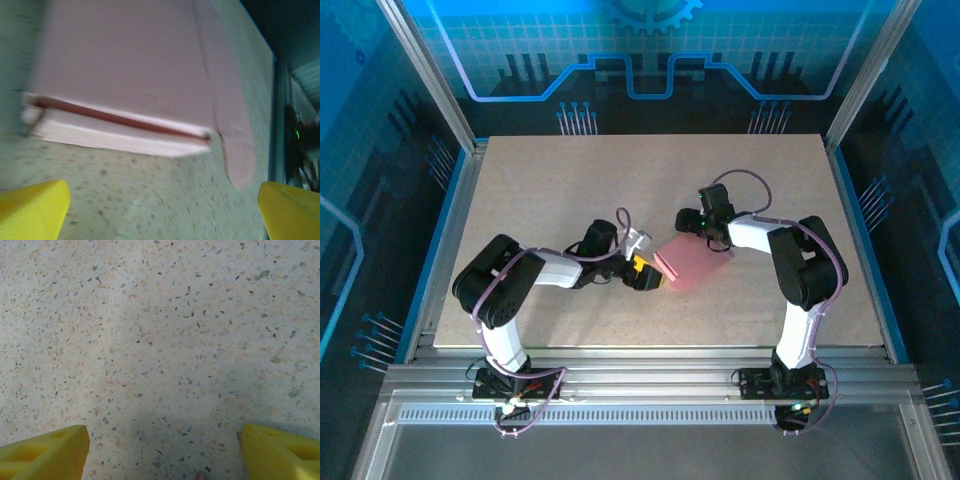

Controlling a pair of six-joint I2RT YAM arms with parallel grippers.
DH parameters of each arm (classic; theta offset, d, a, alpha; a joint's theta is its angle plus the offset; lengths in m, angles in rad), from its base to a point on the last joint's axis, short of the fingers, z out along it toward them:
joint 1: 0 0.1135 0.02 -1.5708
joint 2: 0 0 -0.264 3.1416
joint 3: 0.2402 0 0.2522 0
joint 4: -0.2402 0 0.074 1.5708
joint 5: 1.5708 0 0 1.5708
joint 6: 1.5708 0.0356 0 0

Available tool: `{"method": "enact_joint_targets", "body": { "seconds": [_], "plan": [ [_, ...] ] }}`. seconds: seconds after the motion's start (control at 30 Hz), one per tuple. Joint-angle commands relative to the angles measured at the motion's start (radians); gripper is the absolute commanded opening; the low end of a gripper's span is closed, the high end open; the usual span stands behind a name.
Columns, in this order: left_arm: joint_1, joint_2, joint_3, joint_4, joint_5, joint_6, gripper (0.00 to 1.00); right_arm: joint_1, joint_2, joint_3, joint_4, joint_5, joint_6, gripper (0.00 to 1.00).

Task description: Fold the paper box

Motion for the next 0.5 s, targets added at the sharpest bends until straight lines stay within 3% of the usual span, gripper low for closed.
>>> {"method": "enact_joint_targets", "body": {
  "seconds": [0.0, 0.17, 0.33, 0.47],
  "plan": [
    [-0.007, -0.056, -0.002, 0.029, -0.211, -0.344, 0.96, 0.017, -0.006, 0.001, -0.033, -0.093, 0.003, 0.80],
    [-0.053, -0.142, -0.075, 0.096, -0.369, -0.614, 0.92, -0.011, -0.026, 0.012, -0.047, -0.140, -0.022, 0.82],
    [-0.132, -0.170, 0.042, -0.194, -0.457, -0.796, 0.83, -0.056, -0.064, 0.004, -0.046, -0.172, -0.050, 0.83],
    [-0.187, -0.177, 0.016, -0.177, -0.515, -0.922, 0.78, -0.105, -0.108, -0.009, -0.062, -0.218, -0.095, 0.82]
  ]
}}
